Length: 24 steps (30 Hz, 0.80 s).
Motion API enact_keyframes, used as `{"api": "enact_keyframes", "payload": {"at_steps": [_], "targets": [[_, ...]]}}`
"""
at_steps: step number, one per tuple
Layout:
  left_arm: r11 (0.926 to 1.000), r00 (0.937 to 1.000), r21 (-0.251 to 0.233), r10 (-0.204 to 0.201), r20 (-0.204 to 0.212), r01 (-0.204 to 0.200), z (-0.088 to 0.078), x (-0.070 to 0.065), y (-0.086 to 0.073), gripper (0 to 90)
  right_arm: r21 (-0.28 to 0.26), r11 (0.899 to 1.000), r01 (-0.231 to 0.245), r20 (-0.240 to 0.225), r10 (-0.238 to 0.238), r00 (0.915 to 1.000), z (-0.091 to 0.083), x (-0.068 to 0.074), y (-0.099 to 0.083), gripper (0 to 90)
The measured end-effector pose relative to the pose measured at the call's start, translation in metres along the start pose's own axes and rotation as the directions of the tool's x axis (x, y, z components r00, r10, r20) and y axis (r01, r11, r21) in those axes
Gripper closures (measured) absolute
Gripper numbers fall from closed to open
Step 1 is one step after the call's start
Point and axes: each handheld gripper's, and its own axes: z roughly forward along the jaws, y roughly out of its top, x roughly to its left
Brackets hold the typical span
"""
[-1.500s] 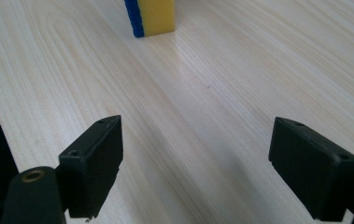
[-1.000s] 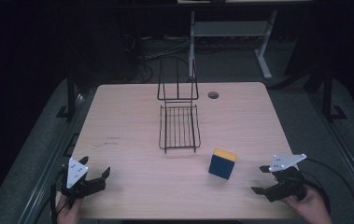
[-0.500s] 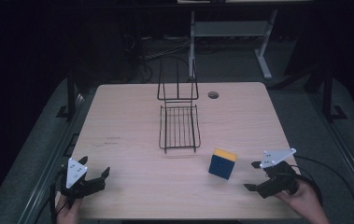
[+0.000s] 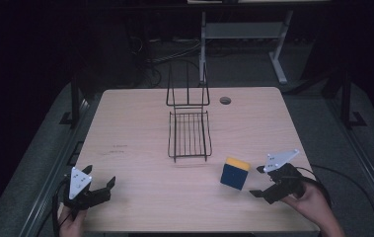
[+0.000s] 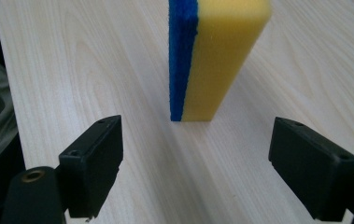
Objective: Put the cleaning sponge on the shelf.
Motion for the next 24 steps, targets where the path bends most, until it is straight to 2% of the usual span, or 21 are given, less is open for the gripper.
{"api": "enact_keyframes", "payload": {"at_steps": [24], "targets": [[1.0000,1.0000,-0.003,-0.004,0.003,0.004,-0.001,0.002,0.000,13.9,0.038,0.998,0.044,-0.036,-0.042,0.9985,0.021,-0.004,0.032,17.8]]}}
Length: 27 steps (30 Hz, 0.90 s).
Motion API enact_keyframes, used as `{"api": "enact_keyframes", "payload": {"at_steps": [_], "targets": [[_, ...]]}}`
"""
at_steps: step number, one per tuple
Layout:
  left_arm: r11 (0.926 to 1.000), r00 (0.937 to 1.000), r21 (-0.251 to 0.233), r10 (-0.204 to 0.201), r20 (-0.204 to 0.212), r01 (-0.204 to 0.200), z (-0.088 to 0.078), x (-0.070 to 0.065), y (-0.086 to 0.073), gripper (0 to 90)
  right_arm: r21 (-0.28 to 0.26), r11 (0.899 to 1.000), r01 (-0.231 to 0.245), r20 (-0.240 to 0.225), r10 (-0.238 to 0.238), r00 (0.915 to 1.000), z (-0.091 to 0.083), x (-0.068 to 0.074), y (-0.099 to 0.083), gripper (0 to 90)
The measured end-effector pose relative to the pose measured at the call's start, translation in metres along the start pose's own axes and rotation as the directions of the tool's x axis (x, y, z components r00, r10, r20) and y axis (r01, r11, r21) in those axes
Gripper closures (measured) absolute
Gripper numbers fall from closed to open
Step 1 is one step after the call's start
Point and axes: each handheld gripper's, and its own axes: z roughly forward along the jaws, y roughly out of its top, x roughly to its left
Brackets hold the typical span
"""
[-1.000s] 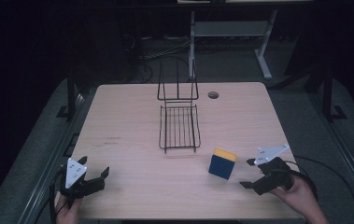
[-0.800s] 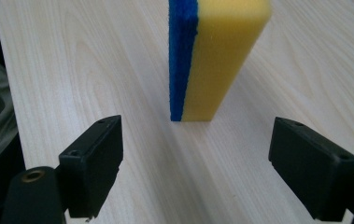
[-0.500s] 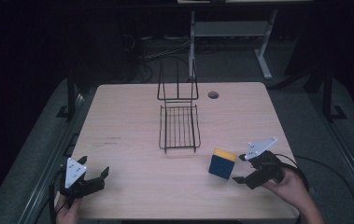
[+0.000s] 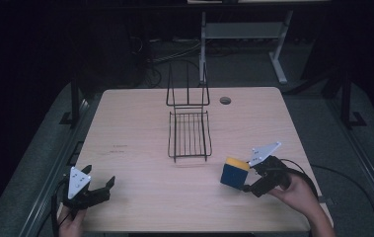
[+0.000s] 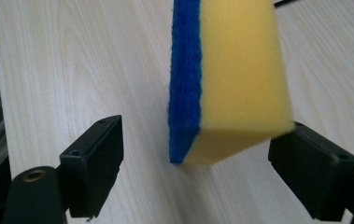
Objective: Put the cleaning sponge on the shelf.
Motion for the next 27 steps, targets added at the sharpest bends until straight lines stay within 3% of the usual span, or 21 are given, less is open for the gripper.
{"api": "enact_keyframes", "payload": {"at_steps": [8,17,22,27], "targets": [[1.0000,1.0000,0.001,0.000,-0.001,0.000,0.000,0.000,0.000,13.9,0.012,1.000,-0.003,0.000,0.003,1.0000,0.009,-0.002,0.006,23.2],[1.0000,1.0000,0.001,0.001,-0.002,-0.001,-0.001,0.001,0.000,13.9,0.034,0.999,-0.005,-0.008,0.005,1.0000,0.015,-0.005,0.007,39.5],[1.0000,1.0000,0.000,-0.005,-0.002,0.005,-0.001,0.001,0.000,13.9,0.037,0.999,0.005,-0.015,-0.005,0.9999,0.016,-0.005,0.008,53.0],[1.0000,1.0000,-0.004,-0.003,-0.001,0.003,-0.002,0.001,0.000,13.9,0.040,0.999,0.005,-0.023,-0.004,0.9997,0.014,-0.006,0.012,56.0]]}}
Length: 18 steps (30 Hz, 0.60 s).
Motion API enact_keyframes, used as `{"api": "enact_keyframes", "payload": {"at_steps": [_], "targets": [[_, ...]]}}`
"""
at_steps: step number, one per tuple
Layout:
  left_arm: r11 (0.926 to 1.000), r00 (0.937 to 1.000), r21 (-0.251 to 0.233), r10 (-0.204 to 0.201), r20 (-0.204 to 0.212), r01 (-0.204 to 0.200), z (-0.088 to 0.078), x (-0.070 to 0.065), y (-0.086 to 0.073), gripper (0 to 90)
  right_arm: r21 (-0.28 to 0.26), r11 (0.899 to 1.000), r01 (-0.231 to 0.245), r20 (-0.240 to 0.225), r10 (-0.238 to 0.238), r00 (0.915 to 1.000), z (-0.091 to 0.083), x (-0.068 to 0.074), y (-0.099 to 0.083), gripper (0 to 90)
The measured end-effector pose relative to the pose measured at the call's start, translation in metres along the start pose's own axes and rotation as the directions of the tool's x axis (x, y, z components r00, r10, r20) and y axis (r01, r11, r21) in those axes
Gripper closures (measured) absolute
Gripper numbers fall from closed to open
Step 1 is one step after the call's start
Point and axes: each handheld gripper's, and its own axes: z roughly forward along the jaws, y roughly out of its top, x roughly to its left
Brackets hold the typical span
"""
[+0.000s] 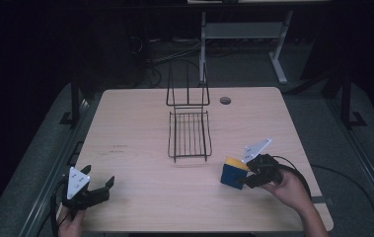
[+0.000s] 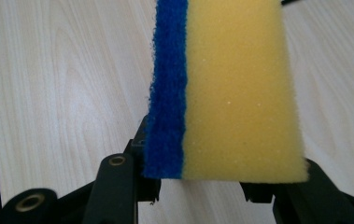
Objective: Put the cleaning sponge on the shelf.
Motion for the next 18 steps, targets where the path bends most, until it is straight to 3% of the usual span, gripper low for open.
{"api": "enact_keyframes", "payload": {"at_steps": [18], "targets": [[0.9999,0.9999,-0.005,-0.009,-0.008,0.009,-0.001,0.001,0.000,13.9,-0.012,0.998,0.058,-0.038,-0.058,0.9976,-0.006,-0.008,0.031,56.2]]}}
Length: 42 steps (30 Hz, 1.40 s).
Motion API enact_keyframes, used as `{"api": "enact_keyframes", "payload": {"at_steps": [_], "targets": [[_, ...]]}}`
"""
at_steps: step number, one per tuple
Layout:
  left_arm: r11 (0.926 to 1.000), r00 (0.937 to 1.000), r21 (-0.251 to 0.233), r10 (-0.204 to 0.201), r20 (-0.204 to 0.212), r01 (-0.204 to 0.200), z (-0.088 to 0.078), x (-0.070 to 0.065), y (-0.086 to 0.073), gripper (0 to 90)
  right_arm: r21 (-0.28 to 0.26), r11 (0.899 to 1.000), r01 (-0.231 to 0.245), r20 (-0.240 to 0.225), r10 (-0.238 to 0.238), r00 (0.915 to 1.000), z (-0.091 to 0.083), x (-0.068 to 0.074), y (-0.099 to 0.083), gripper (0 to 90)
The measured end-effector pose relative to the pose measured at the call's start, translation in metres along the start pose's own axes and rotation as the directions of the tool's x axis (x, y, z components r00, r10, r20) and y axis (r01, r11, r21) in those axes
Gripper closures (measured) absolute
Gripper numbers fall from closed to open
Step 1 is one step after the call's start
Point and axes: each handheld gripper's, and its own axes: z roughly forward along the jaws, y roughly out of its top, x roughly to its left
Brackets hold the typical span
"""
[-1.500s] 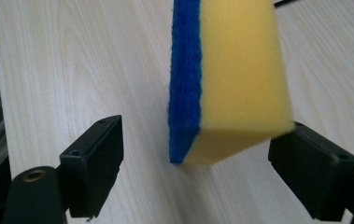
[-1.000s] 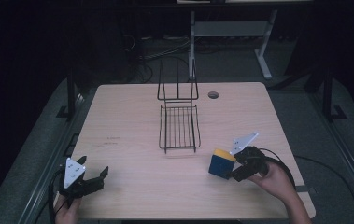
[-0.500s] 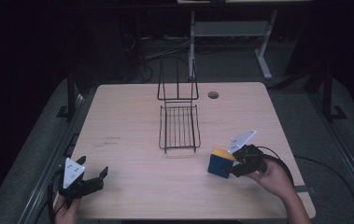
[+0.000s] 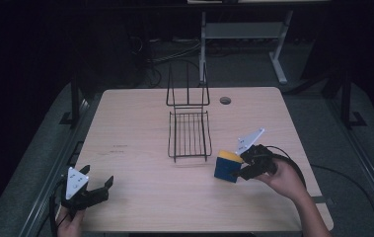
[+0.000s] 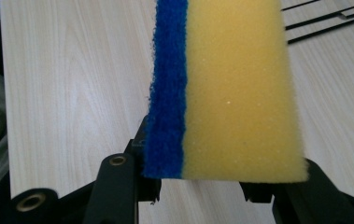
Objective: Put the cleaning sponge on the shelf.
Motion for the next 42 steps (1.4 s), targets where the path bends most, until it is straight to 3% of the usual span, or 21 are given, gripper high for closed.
{"api": "enact_keyframes", "payload": {"at_steps": [42], "targets": [[1.0000,1.0000,-0.004,0.001,0.001,-0.001,-0.001,0.002,0.001,13.9,-0.022,0.997,0.076,-0.041,-0.077,0.9962,0.001,-0.017,0.048,56.2]]}}
